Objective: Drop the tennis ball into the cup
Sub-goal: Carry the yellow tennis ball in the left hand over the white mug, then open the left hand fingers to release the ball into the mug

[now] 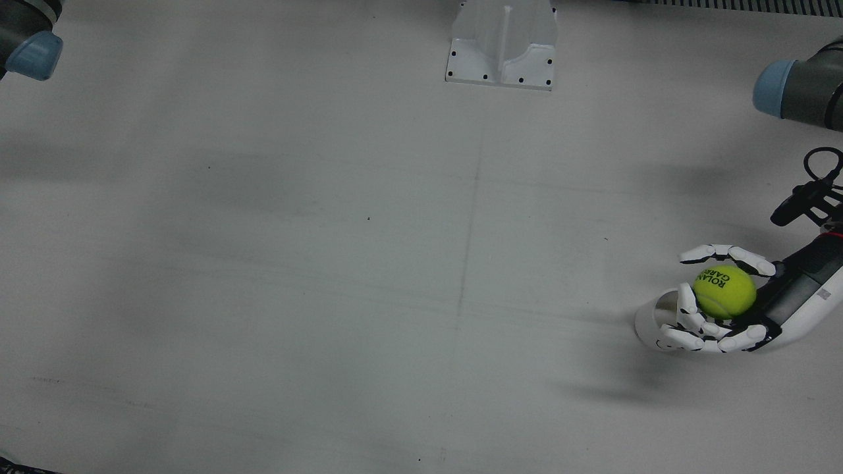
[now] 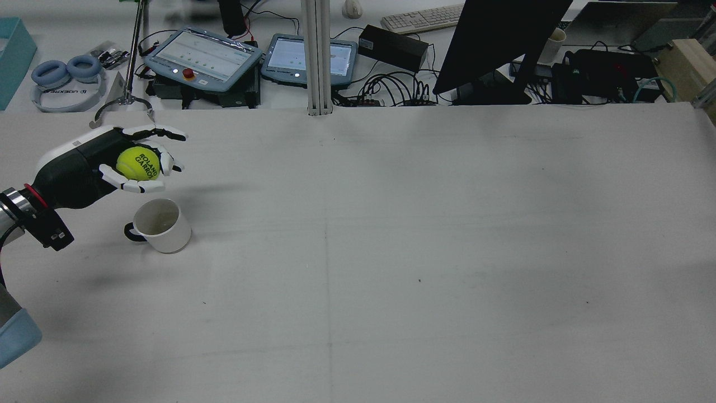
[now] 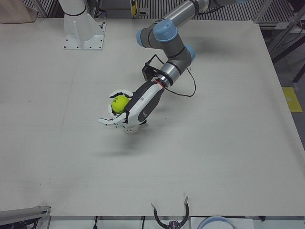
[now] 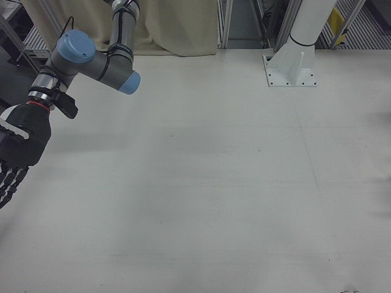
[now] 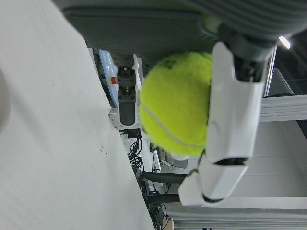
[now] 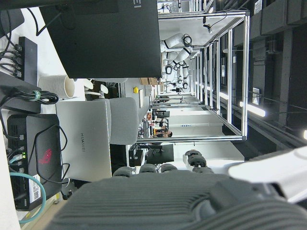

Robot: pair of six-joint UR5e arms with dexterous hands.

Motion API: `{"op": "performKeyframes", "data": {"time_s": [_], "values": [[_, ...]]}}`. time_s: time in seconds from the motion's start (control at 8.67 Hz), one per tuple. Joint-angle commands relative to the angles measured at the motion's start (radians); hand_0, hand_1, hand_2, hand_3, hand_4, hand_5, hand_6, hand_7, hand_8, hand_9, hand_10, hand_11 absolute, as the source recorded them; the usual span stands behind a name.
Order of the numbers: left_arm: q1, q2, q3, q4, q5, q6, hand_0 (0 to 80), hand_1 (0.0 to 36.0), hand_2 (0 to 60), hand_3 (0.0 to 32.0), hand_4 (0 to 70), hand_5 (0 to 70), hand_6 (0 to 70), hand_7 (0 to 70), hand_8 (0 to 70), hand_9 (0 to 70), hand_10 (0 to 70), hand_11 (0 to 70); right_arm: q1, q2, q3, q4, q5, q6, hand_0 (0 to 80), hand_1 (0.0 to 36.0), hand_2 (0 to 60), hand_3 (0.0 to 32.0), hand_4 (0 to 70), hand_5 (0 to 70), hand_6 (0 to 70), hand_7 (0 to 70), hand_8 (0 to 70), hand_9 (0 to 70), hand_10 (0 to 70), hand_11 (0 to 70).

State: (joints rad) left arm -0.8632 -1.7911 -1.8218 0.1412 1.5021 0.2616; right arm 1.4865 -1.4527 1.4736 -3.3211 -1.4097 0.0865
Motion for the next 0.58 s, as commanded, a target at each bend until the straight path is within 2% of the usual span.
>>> {"op": "performKeyframes", "data": {"time_s": [0.0, 0.12, 0.23, 0.35, 0.46], "values": [[0.018, 0.005, 0.013, -0.019, -0.003, 0.008, 61.0, 26.0, 33.1, 0.0, 23.1, 22.9, 70.0, 70.0, 38.6, 48.0, 20.1, 31.4, 0.000, 0.000, 0.001, 0.000, 0.000, -0.001, 0.0, 0.0, 0.0, 0.0, 0.0, 0.0, 0.0, 0.0, 0.0, 0.0, 0.0, 0.0], [0.018, 0.006, 0.033, -0.028, -0.003, 0.008, 54.6, 24.1, 36.5, 0.0, 21.1, 17.0, 58.3, 53.6, 24.8, 28.0, 16.9, 26.5, 0.000, 0.000, 0.001, 0.000, 0.000, 0.001, 0.0, 0.0, 0.0, 0.0, 0.0, 0.0, 0.0, 0.0, 0.0, 0.0, 0.0, 0.0], [0.016, 0.007, 0.045, -0.040, -0.002, 0.008, 51.4, 22.3, 37.9, 0.0, 18.9, 14.5, 44.7, 24.7, 16.1, 13.9, 15.0, 23.5, 0.000, 0.000, -0.001, 0.000, 0.000, 0.001, 0.0, 0.0, 0.0, 0.0, 0.0, 0.0, 0.0, 0.0, 0.0, 0.0, 0.0, 0.0], [0.018, 0.010, 0.048, -0.045, -0.003, 0.010, 49.7, 20.3, 38.8, 0.0, 16.7, 14.9, 48.6, 14.2, 15.7, 10.4, 14.1, 22.1, 0.000, 0.000, -0.001, 0.000, 0.000, 0.001, 0.0, 0.0, 0.0, 0.0, 0.0, 0.0, 0.0, 0.0, 0.0, 0.0, 0.0, 0.0], [0.016, 0.016, 0.048, -0.048, -0.002, 0.010, 48.9, 20.0, 37.6, 0.0, 15.7, 12.7, 37.4, 13.8, 13.1, 9.8, 13.5, 21.2, 0.000, 0.000, 0.001, 0.000, 0.000, 0.001, 0.0, 0.0, 0.0, 0.0, 0.0, 0.0, 0.0, 0.0, 0.0, 0.0, 0.0, 0.0]]}}
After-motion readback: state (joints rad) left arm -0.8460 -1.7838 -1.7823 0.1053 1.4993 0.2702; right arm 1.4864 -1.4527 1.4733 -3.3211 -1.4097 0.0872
